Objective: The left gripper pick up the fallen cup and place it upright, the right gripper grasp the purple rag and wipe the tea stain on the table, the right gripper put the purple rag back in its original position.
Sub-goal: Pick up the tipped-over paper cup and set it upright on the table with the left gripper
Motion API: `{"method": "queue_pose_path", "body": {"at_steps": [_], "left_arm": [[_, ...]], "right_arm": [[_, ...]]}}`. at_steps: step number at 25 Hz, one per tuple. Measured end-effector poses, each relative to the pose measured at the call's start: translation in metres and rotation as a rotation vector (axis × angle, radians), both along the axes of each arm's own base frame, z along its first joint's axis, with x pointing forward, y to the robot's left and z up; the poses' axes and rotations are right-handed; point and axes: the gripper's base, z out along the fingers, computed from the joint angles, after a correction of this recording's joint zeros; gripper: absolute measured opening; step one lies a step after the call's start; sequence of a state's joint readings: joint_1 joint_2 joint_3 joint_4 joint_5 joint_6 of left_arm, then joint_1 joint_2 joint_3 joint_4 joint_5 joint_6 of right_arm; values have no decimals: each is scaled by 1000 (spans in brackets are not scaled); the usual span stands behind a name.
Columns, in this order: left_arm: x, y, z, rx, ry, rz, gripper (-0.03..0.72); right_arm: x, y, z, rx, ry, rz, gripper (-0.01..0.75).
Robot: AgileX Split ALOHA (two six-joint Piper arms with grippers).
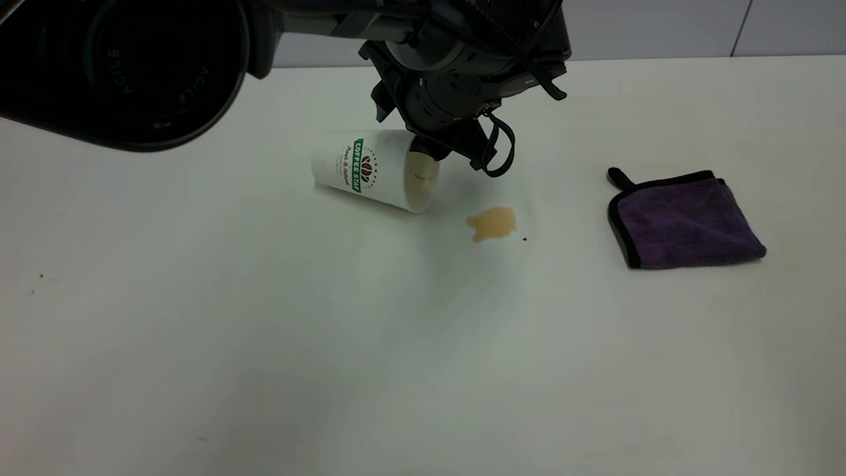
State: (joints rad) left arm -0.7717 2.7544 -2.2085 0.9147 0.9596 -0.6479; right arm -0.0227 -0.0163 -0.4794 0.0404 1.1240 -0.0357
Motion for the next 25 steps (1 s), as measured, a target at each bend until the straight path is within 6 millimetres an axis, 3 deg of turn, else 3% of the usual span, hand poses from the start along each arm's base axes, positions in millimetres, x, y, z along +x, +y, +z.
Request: {"method": "queue_pose_path", "body": {"at_steps": [7,9,13,15,17,22,25], "left_arm": [[2,14,-13,54,32,61,388],[2,16,-17,60,38,73,318],[2,20,-13,115,27,81,103],[3,22,-7,148,30,75,14],[3,21,0,162,54,48,-17],[3,21,29,109,183,-10,-26],[8,29,59,51,235,-34,-26]], "right_arm": [[0,0,0,0,0,1,499],[0,0,0,0,0,1,499],[0,0,0,1,0,0,499],[0,0,0,1,0,0,499],[0,0,0,1,0,0,499],[0,0,0,1,0,0,499],[0,0,0,1,0,0,499]]}}
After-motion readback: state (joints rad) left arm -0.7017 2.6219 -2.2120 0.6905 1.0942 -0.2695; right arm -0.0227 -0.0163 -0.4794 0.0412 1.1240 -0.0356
